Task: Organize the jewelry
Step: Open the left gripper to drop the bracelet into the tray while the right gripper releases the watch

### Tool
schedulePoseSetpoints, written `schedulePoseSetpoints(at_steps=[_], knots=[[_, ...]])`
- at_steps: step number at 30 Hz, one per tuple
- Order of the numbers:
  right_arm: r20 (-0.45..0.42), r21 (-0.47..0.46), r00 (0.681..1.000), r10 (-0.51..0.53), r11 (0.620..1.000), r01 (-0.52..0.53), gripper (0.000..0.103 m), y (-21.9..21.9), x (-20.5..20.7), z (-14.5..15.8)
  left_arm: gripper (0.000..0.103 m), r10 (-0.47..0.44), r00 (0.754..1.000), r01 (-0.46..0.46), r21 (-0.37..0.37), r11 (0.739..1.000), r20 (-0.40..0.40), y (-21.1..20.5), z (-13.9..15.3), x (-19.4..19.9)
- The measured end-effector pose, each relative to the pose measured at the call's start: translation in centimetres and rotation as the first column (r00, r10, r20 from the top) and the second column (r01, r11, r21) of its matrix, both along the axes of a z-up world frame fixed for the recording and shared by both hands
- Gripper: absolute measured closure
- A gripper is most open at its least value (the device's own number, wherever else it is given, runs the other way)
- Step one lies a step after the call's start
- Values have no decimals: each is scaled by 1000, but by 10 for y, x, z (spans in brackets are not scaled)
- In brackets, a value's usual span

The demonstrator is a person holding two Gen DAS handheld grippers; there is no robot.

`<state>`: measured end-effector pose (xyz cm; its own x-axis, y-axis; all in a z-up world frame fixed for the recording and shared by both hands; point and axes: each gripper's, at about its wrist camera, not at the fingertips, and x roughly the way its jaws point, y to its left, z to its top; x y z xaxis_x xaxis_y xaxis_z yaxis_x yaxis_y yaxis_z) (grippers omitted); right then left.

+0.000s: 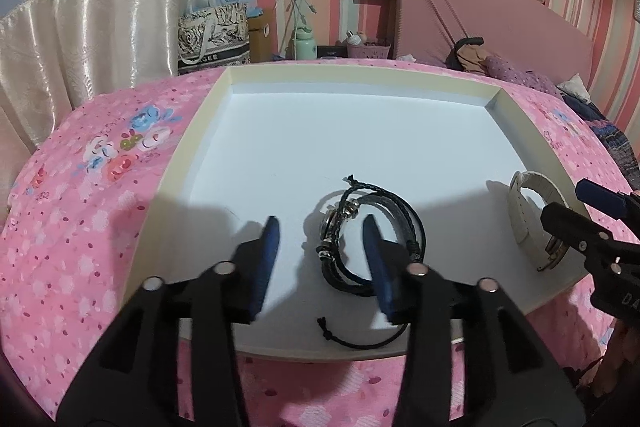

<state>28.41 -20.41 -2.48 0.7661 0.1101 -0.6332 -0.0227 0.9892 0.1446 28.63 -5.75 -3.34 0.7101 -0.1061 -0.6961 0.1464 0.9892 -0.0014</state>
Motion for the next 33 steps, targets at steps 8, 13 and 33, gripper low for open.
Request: schedulePoseSetpoints(at_steps=[8, 13, 33], knots=[[33, 24, 999, -4, 1000, 4, 24, -6, -5, 7, 51, -3, 1000, 3, 21, 1000, 26, -2, 3, -4], [29, 40, 1000, -13, 999, 12, 24, -13, -4, 6, 51, 2, 1000, -3, 13, 1000, 26, 0, 3, -4], [24, 43, 1000, -16, 999, 15, 24, -14, -4, 4, 51, 3, 1000, -3, 6, 1000, 28, 1, 2, -5]])
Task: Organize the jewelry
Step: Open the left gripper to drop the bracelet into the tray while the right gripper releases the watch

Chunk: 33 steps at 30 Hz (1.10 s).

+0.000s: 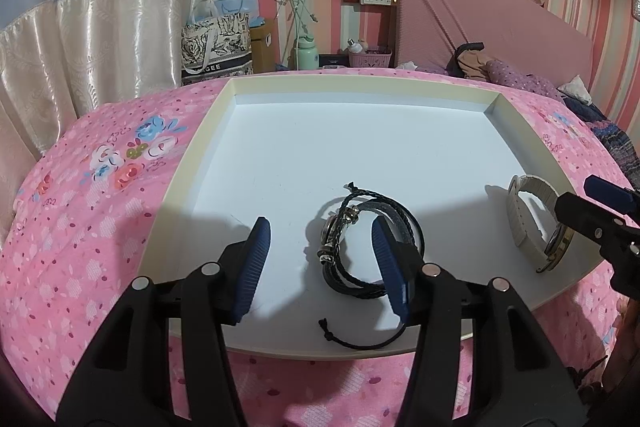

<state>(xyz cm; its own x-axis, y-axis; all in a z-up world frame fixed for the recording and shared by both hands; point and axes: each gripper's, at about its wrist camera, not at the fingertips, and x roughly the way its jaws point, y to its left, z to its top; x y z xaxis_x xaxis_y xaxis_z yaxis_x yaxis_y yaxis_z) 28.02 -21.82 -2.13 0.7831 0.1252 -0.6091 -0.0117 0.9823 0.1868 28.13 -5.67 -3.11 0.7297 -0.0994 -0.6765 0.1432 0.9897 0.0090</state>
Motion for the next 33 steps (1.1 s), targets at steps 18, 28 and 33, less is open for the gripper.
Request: schedulePoseSetpoints(at_steps=[18, 28, 33], knots=[[0, -3, 1000, -7, 1000, 7, 24, -1, 0, -2, 51, 1, 1000, -1, -2, 1000, 1, 1, 0, 0], [4, 1, 1000, -9, 1000, 9, 24, -3, -1, -1, 51, 0, 1000, 0, -4, 1000, 3, 1, 1, 0], [5, 2, 1000, -13, 1000, 13, 24, -5, -1, -1, 41, 4, 1000, -4, -8, 1000, 11, 4, 4, -1]])
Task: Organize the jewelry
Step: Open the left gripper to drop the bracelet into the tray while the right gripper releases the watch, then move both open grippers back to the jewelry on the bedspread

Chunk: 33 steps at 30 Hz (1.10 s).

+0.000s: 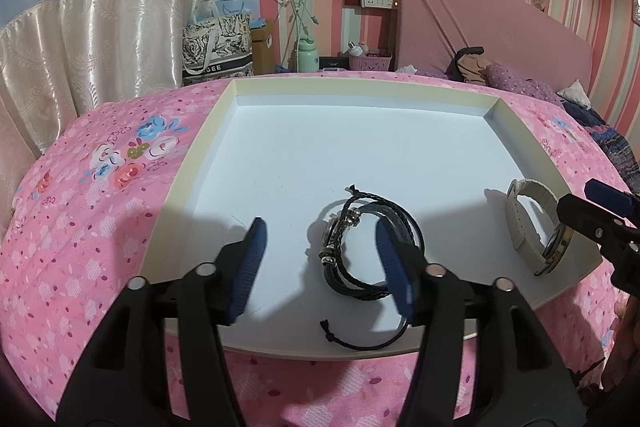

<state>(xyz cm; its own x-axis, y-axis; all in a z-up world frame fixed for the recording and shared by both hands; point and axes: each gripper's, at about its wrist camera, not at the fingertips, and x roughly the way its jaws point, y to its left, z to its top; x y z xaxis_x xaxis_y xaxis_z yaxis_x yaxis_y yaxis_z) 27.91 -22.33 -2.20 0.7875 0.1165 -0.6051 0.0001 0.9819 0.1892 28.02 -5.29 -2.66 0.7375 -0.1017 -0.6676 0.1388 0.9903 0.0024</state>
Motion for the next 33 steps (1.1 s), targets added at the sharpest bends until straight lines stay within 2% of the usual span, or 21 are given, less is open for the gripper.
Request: schedulePoseSetpoints(at_steps=[4, 6, 15, 20, 24, 29, 33], knots=[[9, -1, 1000, -3, 1000, 3, 20, 0, -1, 1, 36, 0, 1000, 0, 2, 1000, 11, 0, 2, -1], [12, -3, 1000, -2, 1000, 2, 20, 0, -2, 3, 28, 3, 1000, -3, 2, 1000, 18, 0, 4, -2], [29, 1, 999, -15, 1000, 15, 16, -5, -8, 8, 13, 14, 998, -14, 2, 1000, 63, 1, 15, -9], [58, 16, 998, -26, 1000, 25, 16, -12, -18, 22, 12, 4, 998, -3, -19, 1000, 64, 3, 32, -15], [56, -1, 998, -6, 1000, 6, 16, -11, -29, 30, 11, -16, 997, 16, -1, 1000, 82, 6, 49, -33], [50, -18, 998, 39, 999, -39, 16, -29, -71, 29, 10, -28, 996, 27, 13, 1000, 85, 23, 60, -67], [39, 16, 999, -6, 1000, 6, 16, -60, -106, 19, 10, -24, 997, 23, 17, 1000, 77, 41, 55, -99]])
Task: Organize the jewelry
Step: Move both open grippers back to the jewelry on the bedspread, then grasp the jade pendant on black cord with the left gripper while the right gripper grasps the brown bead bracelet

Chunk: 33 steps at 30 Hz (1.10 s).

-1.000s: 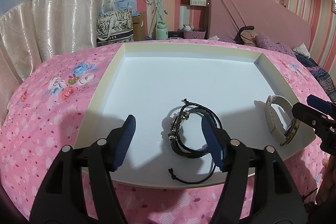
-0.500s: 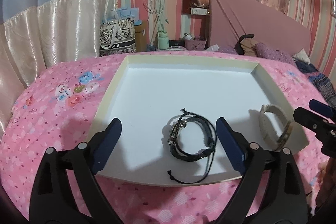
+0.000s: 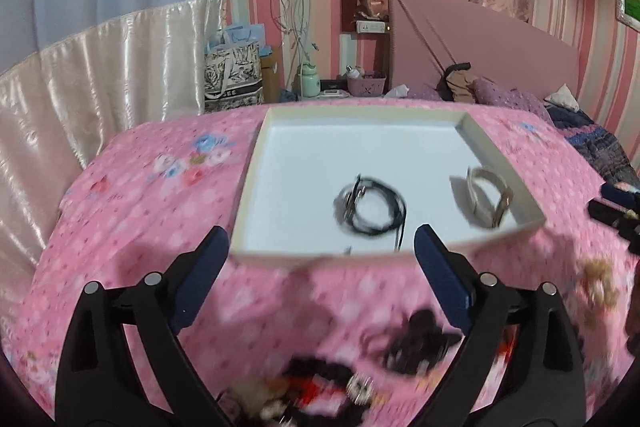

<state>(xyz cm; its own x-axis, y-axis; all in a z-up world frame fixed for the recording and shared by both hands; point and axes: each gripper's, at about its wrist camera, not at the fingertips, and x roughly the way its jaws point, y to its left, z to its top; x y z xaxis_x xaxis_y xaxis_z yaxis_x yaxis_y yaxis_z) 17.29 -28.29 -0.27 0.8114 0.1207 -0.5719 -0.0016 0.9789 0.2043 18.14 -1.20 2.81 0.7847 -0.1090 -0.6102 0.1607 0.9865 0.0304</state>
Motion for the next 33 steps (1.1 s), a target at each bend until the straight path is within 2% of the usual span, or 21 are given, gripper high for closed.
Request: schedulePoseSetpoints(at_steps=[8, 10, 14, 20, 23, 24, 26, 29, 31, 33], knots=[[-36, -12, 999, -3, 1000, 3, 19, -10, -55, -19, 10, -12, 999, 13, 4, 1000, -39, 27, -23, -46], [-56, -2, 998, 24, 1000, -24, 28, -1, -65, -26, 10, -12, 999, 12, 7, 1000, -40, 35, -27, -57], [-104, -37, 991, 85, 995, -89, 33, 29, -76, -39, 10, -28, 998, 29, 20, 999, -55, 46, -35, -76], [-219, -91, 971, 102, 988, -124, 51, 60, -60, -70, 10, -43, 996, 45, 17, 999, -81, 52, -46, -92], [-221, -126, 973, 71, 987, -101, 54, 64, -55, -73, 10, -58, 994, 60, 21, 998, -95, 45, -53, -90], [-219, -136, 974, 64, 986, -95, 60, 65, -54, -73, 10, -61, 993, 63, 20, 998, -97, 42, -53, -88], [-211, -128, 976, 60, 988, -89, 63, 65, -53, -74, 10, -68, 993, 71, 24, 997, -99, 37, -55, -85], [-190, -94, 980, 58, 993, -77, 80, 58, -56, -73, 13, -63, 994, 66, 31, 997, -91, 37, -53, -83], [-178, -52, 983, 52, 997, -63, 82, 51, -58, -73, 13, -46, 995, 48, 16, 999, -85, 48, -49, -82], [-176, -34, 983, 55, 997, -62, 82, 48, -57, -74, 15, -18, 996, 21, 34, 999, -86, 61, -49, -79]])
